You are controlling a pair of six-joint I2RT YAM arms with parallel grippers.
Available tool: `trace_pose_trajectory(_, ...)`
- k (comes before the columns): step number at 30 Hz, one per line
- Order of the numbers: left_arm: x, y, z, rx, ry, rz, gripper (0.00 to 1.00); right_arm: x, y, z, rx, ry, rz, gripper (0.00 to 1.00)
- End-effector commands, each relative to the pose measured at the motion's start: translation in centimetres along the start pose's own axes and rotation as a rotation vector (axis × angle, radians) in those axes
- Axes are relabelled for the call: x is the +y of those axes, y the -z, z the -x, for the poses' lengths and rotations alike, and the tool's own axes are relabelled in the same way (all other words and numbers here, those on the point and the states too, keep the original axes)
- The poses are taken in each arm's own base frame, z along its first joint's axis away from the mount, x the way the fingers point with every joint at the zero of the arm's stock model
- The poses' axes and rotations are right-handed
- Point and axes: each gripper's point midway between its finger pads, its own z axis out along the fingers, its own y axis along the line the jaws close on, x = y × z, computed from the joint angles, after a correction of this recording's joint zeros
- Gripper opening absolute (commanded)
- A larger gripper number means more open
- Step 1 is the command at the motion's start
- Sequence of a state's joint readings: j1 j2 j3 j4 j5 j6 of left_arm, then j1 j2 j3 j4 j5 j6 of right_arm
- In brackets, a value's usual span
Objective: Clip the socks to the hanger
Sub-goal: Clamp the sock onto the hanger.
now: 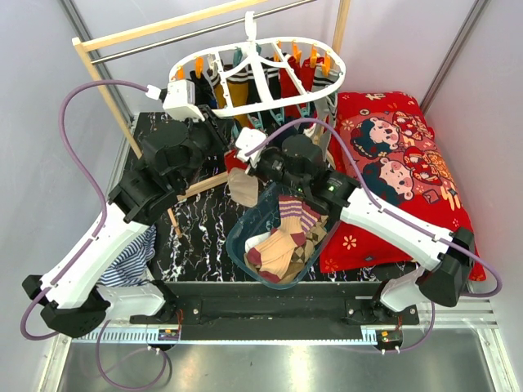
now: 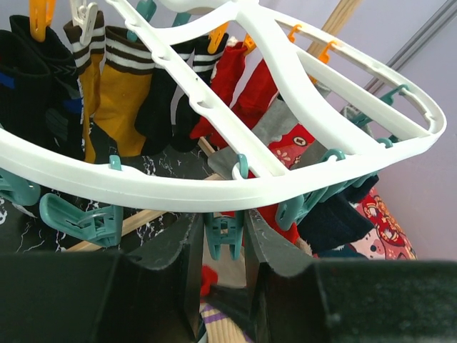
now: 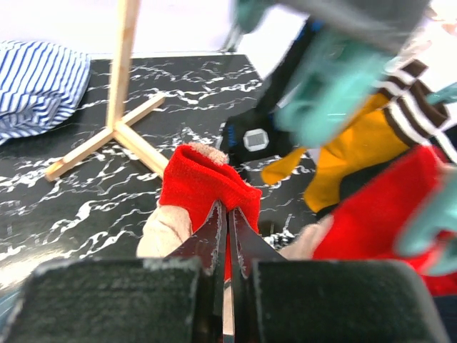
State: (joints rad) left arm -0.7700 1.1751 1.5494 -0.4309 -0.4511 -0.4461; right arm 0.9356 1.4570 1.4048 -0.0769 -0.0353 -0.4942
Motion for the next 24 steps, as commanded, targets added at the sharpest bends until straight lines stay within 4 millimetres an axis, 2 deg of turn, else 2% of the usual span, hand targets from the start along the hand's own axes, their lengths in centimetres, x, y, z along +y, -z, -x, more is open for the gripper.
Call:
trace_pose_trajectory(1,-0.6,0.9,0.8,-0.021,0.015,-0.047,0.0,-4.1,0.4,3.8,-0.109,0.012,-0.093,0.0)
trace_pose_trajectory(8,-0.6,0.9,0.6,-0.014,0.0,-0.056,0.0,-5.4,0.6,4.6,-0.136,-0.007,-0.097,0.0)
trace_pose_trajectory(24,-0.4,0.3,0.0,-0.003,-0.052,-0.04,0.0,-5.4,1.0,5.7,-0.173,-0.02,-0.067,0.0)
